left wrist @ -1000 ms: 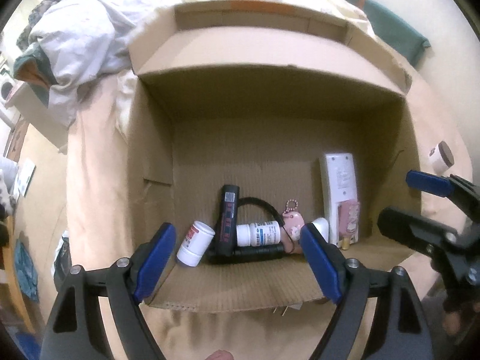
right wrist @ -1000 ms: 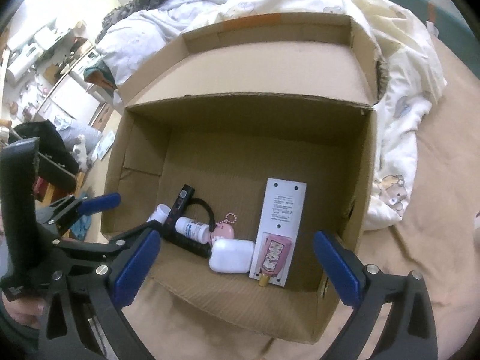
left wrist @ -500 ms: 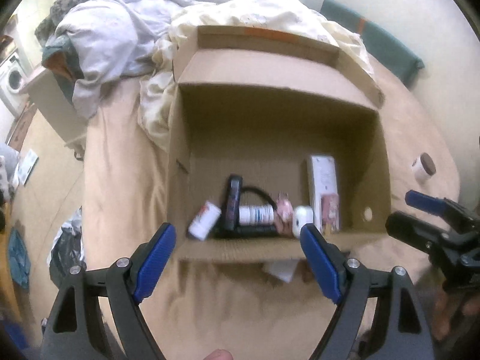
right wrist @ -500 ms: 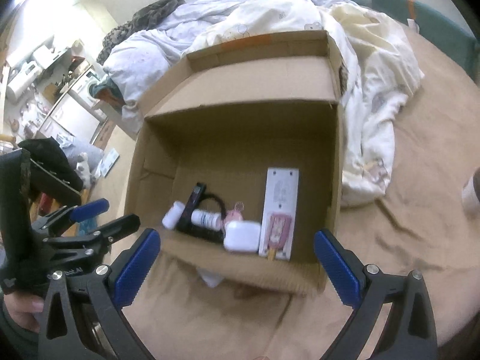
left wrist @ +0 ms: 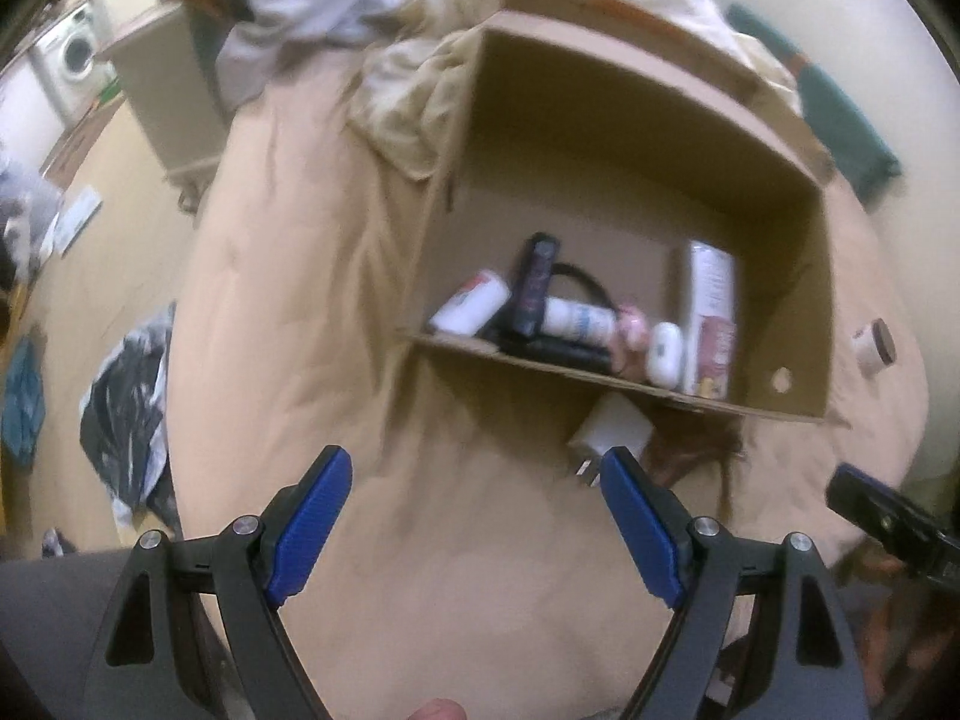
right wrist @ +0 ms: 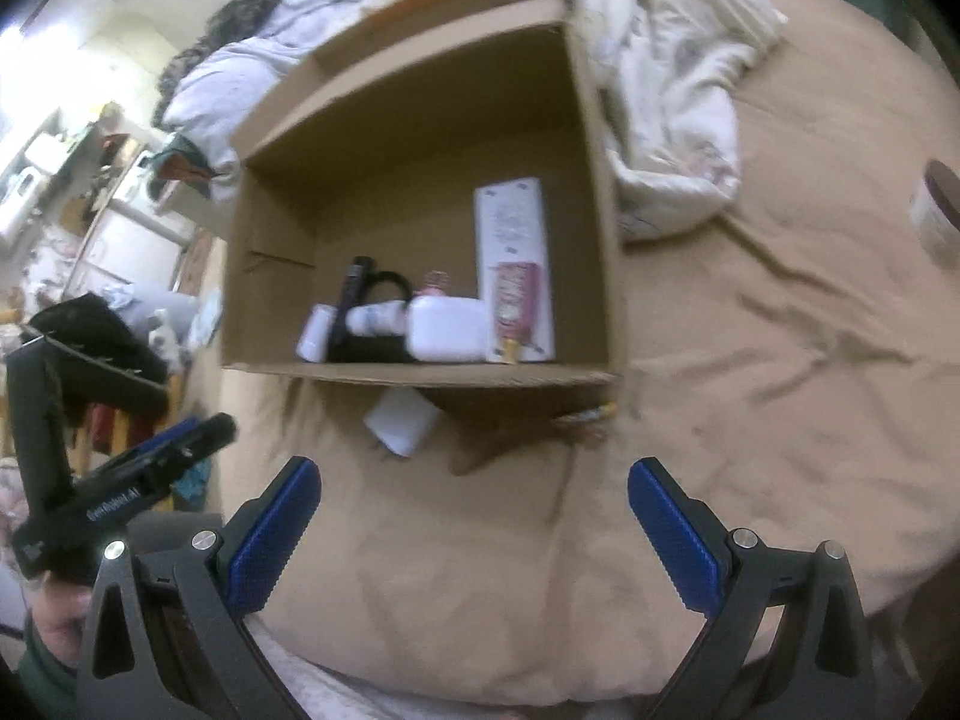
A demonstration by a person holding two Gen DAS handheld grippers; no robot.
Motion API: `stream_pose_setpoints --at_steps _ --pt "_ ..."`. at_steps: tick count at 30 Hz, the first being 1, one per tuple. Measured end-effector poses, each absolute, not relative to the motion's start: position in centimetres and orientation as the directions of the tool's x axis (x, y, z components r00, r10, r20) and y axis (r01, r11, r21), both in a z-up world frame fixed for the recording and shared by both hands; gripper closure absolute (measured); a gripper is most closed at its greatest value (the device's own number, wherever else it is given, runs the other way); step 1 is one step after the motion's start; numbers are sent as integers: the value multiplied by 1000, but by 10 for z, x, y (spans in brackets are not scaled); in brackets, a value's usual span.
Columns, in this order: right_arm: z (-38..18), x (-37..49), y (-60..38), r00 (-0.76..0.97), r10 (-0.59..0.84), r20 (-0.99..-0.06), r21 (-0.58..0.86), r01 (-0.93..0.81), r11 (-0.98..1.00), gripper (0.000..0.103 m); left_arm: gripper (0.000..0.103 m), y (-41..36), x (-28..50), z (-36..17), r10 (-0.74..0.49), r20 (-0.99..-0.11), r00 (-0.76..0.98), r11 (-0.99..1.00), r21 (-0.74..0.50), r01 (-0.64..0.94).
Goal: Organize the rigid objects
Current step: 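Lower the left gripper to the white charger plug and grasp it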
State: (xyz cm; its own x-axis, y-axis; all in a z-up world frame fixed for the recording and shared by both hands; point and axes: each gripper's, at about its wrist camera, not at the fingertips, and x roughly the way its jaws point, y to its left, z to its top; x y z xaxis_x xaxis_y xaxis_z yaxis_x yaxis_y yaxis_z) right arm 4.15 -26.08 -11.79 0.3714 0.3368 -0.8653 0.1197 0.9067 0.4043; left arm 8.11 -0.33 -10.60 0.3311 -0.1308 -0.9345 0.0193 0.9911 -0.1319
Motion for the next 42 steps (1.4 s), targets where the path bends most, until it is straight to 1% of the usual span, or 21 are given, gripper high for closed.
stream_pose_setpoints --at_steps 3,7,9,11,14,16,19,20,21,23,24,25,29,33,36,39,42 --pt "-124 44 -275 369 386 -846 469 170 866 0 20 -4 84 -118 -80 -947 312 997 -83 2" --pt "-128 46 -282 362 378 -852 470 211 857 0 20 -17 89 -131 -102 -954 282 994 -104 7" --pt "-132 47 -284 352 367 -861 459 229 858 0 20 -37 92 -135 -84 -956 280 996 -72 53" --pt "-132 48 -286 351 358 -865 454 246 856 0 20 -64 95 -143 -80 -959 271 989 -41 145" --pt "-129 49 -291 370 381 -847 486 251 837 0 20 -97 99 -160 -48 -963 266 969 20 246" --pt "-126 50 -294 384 407 -829 516 245 821 0 20 -110 102 -170 -52 -966 255 958 23 286" --pt "-123 50 -297 394 419 -818 531 237 814 0 21 -118 108 -185 -65 -975 213 956 1 294" --pt "-123 50 -299 395 421 -817 534 239 811 0 23 -119 109 -188 -65 -977 206 957 -2 291" --pt "-124 50 -300 396 424 -815 538 242 808 0 30 -119 112 -193 -64 -978 198 958 -5 286" --pt "-126 52 -304 394 441 -807 555 249 794 0 36 -119 117 -199 -81 -980 182 956 -25 291" --pt "-126 53 -304 394 453 -799 567 247 786 0 46 -119 118 -200 -91 -979 182 955 -34 296" --pt "-127 54 -304 394 463 -794 576 243 781 0 62 -119 118 -200 -96 -977 191 951 -34 306" --pt "-129 59 -300 371 471 -800 568 216 794 0 63 -117 114 -198 -91 -977 194 942 -22 335" --pt "-147 69 -288 258 407 -876 456 170 874 0 63 -105 105 -185 -80 -986 145 951 -32 306" --pt "-157 78 -277 195 356 -914 382 112 918 0 63 -95 97 -158 -85 -983 162 948 -30 317" --pt "-166 84 -273 175 291 -940 312 105 944 0 63 -79 89 -126 -111 -971 210 946 -38 323" --pt "-173 91 -273 172 279 -945 298 96 950 0 63 -68 83 -105 -118 -959 257 947 -30 321"
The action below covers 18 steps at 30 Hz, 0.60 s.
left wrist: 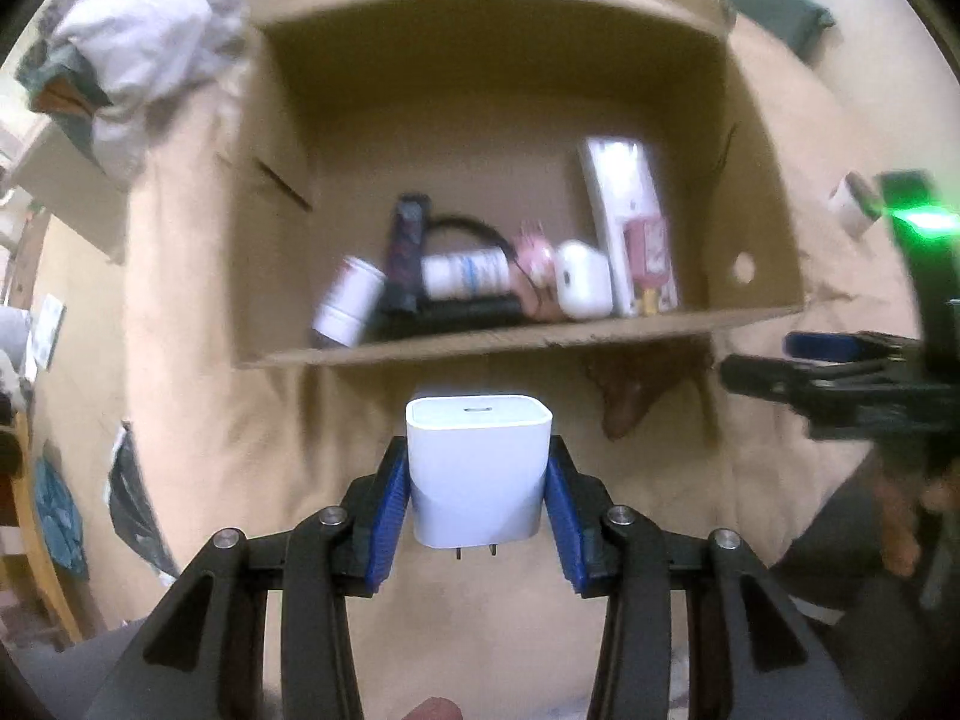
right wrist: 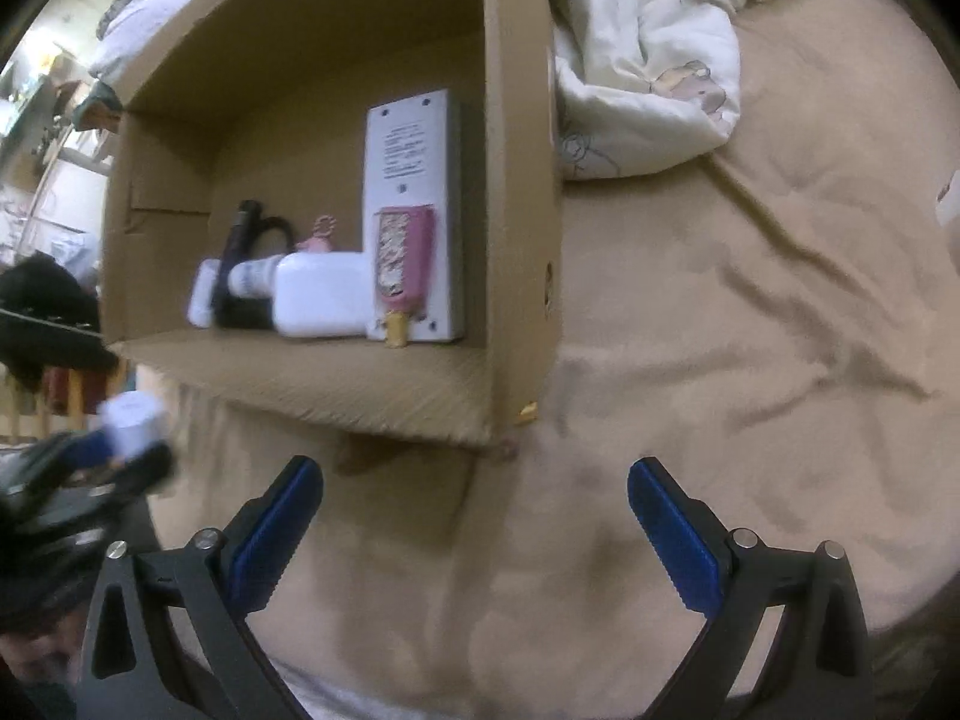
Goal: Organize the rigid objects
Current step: 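Lower the left gripper to the white charger plug and grasp it, then grasp the gold AA battery on the sheet with the right gripper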
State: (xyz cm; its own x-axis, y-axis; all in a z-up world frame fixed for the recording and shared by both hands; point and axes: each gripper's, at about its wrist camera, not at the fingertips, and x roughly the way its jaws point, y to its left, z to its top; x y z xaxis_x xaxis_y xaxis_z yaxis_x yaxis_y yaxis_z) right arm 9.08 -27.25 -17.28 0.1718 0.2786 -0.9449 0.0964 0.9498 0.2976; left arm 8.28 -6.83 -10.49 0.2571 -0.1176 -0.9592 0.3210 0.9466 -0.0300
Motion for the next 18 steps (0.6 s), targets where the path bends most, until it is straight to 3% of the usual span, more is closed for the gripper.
stream_pose_setpoints --at_steps 2,4,6,9,16,18 --pt "-179 96 -272 159 282 -946 298 90 950 0 64 -60 79 -94 -125 -949 288 946 -26 323" --pt "-186 101 -274 153 292 -944 306 81 949 21 63 -50 78 -83 -126 -936 330 945 -13 326" --pt "-194 105 -276 134 316 -939 328 79 941 35 64 -50 78 -82 -136 -925 355 946 -15 323" --pt "-204 107 -280 109 306 -946 316 90 944 43 64 -43 77 -82 -102 -910 403 958 20 288" --pt "-209 112 -282 124 326 -937 337 88 937 45 64 -49 84 -85 -174 -924 341 955 -74 287" --pt "-209 113 -283 125 327 -937 338 87 937 54 64 -49 84 -88 -177 -928 329 956 -84 280"
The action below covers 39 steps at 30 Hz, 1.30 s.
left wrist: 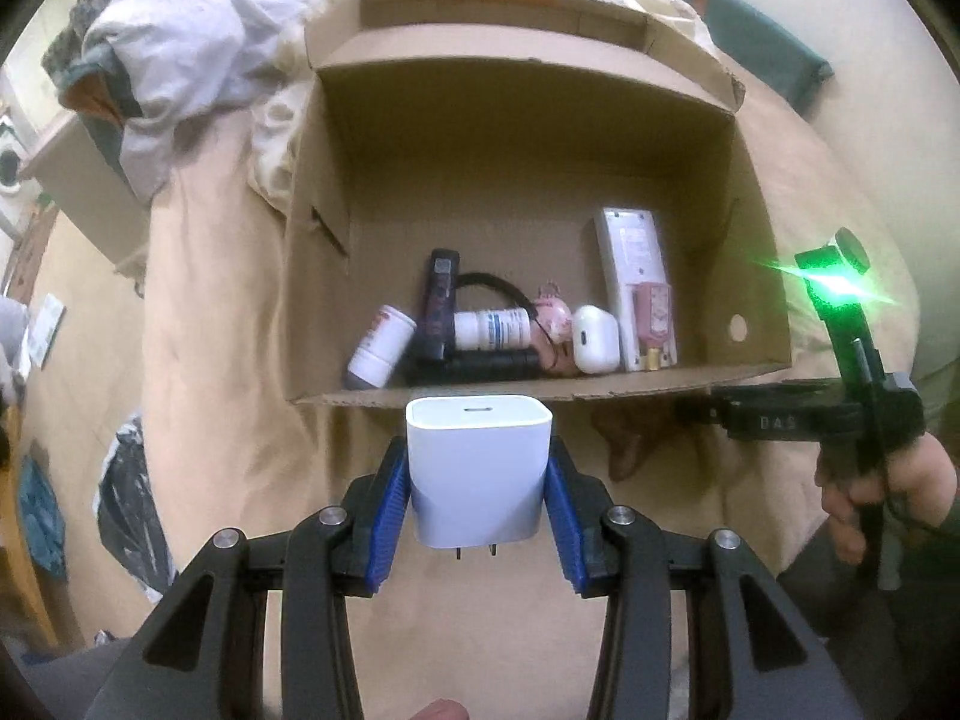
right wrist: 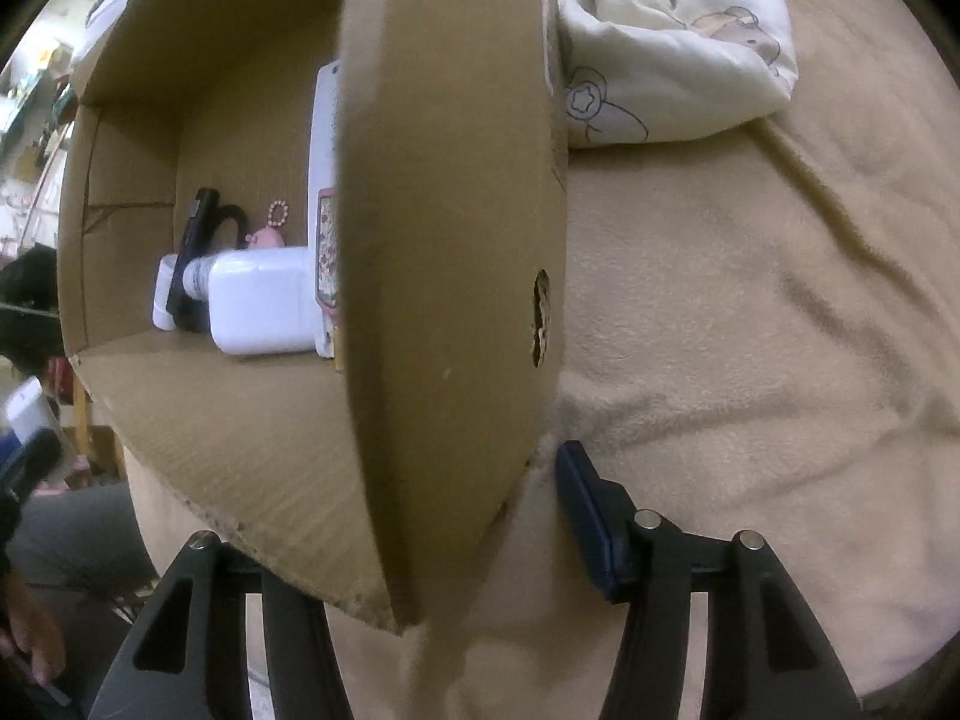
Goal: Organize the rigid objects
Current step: 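Grasp the gold AA battery on the sheet with the right gripper, then place the charger in the box with the left while the right drops the battery beside it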
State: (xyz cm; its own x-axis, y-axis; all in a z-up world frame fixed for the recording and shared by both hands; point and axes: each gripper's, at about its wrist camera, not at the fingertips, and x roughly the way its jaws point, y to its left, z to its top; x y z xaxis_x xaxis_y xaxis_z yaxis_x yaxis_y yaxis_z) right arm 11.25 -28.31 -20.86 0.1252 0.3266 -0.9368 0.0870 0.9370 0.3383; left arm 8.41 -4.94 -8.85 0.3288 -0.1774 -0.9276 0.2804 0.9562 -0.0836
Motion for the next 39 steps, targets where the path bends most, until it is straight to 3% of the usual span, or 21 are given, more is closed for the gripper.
stream_pose_setpoints --at_steps 5,21,30,39 --pt "-204 109 -283 136 324 -936 335 73 939 59 64 -47 85 -90 -177 -928 328 961 -91 260" --pt "-188 78 -258 155 332 -931 342 48 938 59 64 -45 88 -95 -135 -931 341 969 -52 241" --pt "-136 54 -235 241 373 -896 377 -31 926 59 64 -38 81 -65 -174 -892 418 969 -80 233" --pt "-76 91 -232 387 388 -836 383 -94 919 59 64 -55 104 -35 -193 -860 472 959 -62 278"
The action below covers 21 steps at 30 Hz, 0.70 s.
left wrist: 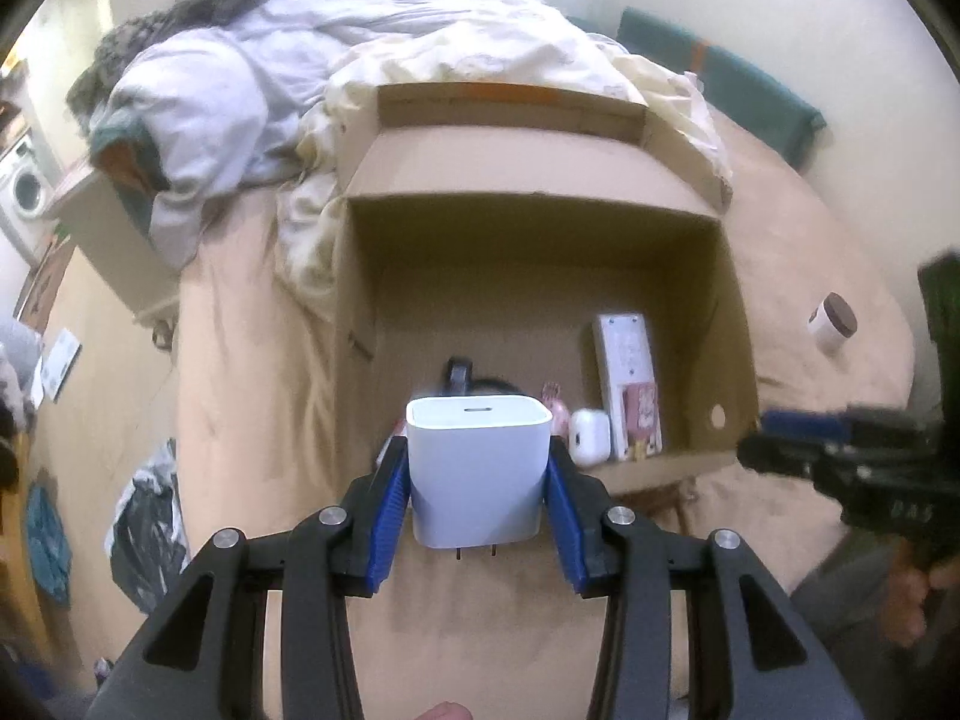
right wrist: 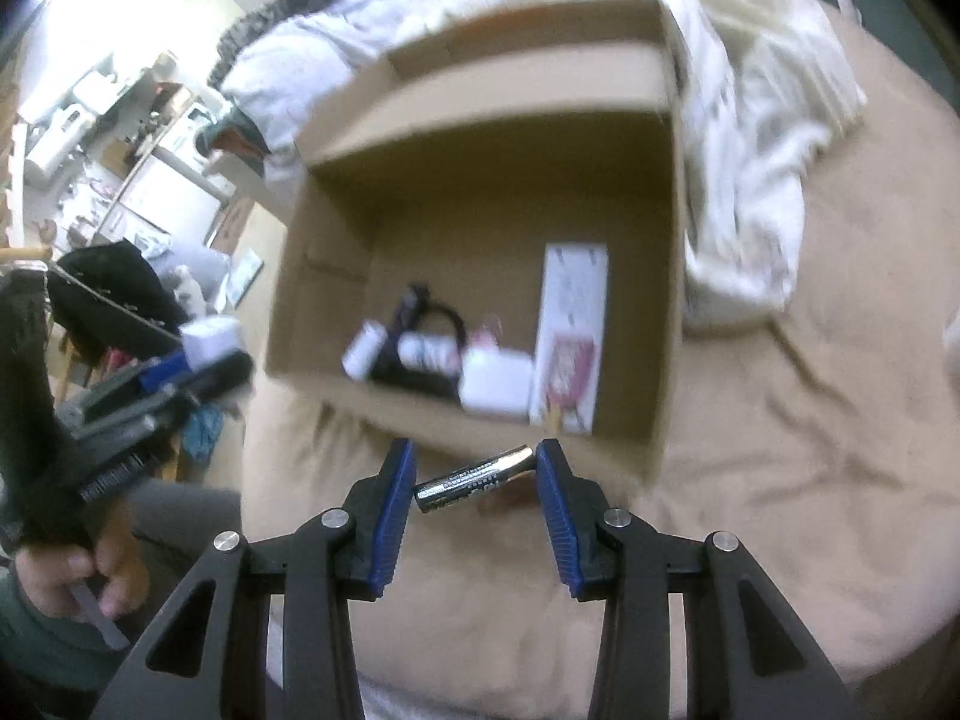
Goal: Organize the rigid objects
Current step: 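Place the charger in the box with the left while the right drops the battery beside it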
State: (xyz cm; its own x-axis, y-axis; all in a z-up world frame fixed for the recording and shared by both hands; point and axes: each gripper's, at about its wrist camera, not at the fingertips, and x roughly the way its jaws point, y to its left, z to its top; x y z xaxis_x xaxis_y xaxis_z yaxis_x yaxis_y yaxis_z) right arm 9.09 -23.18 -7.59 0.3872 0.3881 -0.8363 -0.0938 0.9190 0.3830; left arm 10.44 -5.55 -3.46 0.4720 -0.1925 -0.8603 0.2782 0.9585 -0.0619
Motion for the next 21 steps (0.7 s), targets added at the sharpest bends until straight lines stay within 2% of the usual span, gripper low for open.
stream_pose_setpoints --at_steps 10,21 --pt "-93 144 -230 399 345 -850 336 -95 937 59 64 -77 156 -56 -186 -867 462 956 -51 290" --pt "-124 152 -222 334 286 -898 275 -82 958 59 63 -84 172 -103 -182 -906 381 955 -70 287"
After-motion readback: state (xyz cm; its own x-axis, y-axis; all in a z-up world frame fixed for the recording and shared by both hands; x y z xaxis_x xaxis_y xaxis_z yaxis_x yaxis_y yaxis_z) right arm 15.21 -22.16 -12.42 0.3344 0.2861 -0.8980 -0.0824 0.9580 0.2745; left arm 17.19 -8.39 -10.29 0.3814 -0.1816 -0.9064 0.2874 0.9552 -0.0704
